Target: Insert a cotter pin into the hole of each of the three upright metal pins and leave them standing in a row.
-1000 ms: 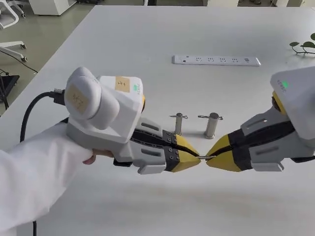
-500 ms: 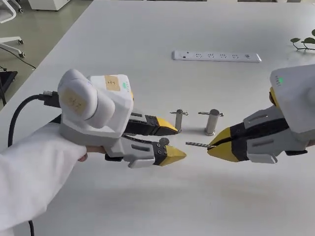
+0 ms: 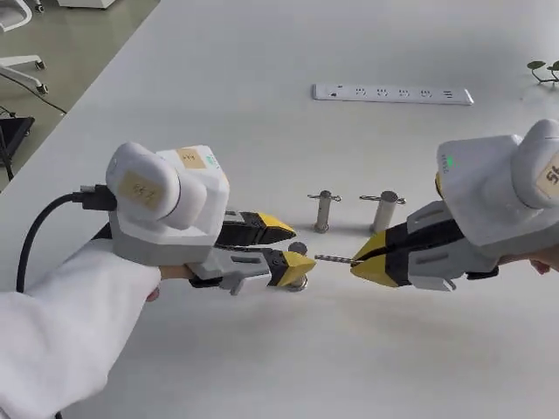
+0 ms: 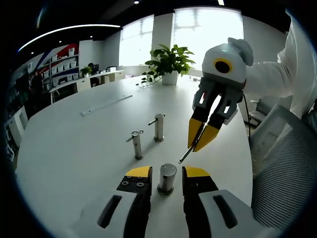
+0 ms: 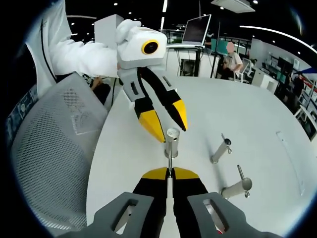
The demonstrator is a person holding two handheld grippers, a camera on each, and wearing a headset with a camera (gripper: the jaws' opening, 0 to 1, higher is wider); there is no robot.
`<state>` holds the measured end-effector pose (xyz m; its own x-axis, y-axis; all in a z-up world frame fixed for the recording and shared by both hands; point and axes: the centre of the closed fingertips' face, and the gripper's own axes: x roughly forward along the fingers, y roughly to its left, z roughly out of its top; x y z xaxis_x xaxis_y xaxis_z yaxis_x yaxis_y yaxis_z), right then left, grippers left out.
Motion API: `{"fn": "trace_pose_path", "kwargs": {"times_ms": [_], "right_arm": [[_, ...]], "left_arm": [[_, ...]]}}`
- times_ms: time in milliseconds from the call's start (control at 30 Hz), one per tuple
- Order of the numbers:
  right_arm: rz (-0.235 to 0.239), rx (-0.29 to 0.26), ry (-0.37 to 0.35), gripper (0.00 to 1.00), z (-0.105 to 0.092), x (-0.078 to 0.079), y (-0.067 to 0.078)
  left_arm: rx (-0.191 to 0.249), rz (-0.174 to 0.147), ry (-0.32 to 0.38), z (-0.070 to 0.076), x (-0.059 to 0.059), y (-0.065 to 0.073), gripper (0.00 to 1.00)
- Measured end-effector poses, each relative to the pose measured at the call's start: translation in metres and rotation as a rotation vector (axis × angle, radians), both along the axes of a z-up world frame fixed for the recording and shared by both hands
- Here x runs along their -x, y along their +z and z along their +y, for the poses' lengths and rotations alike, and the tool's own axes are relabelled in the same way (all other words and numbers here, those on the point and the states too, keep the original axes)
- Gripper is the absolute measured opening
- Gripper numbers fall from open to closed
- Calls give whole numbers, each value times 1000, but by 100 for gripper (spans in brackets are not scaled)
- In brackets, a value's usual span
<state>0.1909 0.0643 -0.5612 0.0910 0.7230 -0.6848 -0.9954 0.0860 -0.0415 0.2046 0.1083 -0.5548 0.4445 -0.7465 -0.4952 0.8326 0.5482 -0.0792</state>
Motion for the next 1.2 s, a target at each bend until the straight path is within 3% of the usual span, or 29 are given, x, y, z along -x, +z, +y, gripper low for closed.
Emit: {"fn": "trace_pose_path", "kwargs": {"times_ms": [200, 533, 800, 1200], "right_arm": [[1, 11, 15, 0, 2, -2, -1], [-4, 17, 28, 0, 5, -6, -4], [-11, 28, 72, 0, 7, -8, -4], [-30, 57, 137, 0, 19, -4, -6]], "left_arm": [[9, 22, 30, 2, 0, -6, 17], [23, 14, 38, 0, 1, -8, 12], [1, -13, -36, -1, 3, -8, 11], [-21, -20, -103, -2, 5, -8, 11]]}}
